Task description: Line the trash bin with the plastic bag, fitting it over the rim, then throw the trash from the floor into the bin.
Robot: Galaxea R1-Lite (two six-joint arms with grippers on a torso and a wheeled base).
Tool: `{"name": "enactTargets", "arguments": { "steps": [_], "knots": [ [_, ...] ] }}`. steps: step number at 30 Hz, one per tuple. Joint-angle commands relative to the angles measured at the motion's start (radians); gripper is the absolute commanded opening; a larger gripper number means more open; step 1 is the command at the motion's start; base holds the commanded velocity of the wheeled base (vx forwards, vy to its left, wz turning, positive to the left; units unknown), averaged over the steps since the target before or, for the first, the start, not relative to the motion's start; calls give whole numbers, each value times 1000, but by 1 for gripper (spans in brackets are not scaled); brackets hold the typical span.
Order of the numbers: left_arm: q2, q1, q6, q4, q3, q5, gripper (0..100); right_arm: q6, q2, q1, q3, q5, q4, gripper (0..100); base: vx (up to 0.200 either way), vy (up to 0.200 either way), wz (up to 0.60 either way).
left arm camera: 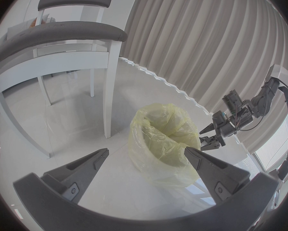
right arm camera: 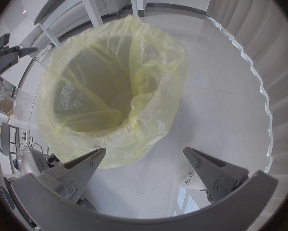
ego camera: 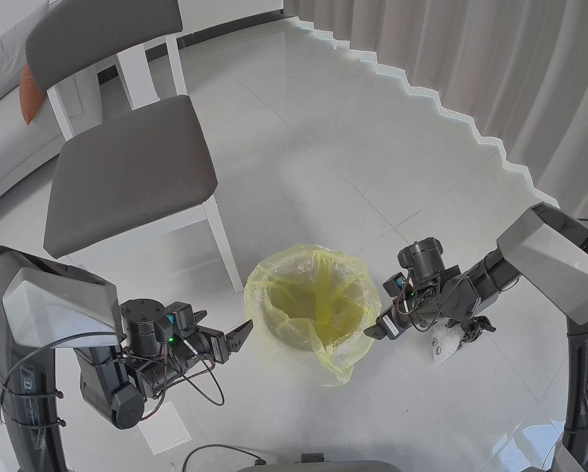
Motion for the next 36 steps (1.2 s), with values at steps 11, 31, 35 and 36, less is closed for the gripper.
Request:
{"name": "enactTargets", "arguments": {
  "steps": [11, 31, 35, 36],
  "knots": [
    [-54, 7, 0, -18, 60, 23, 100, 9, -185, 183, 96, 33, -75, 100, 0, 0, 0],
    [-133, 51, 0, -18, 136, 26, 100, 9, 42, 307, -59, 36, -164, 100, 0, 0, 0],
    [-138, 51, 0, -18, 142, 26, 100, 9, 71, 307, -93, 36, -154, 100, 0, 0, 0],
    [-139, 53, 0, -18, 143, 26, 100, 9, 78, 307, -99, 36, -151, 100, 0, 0, 0]
  ]
}}
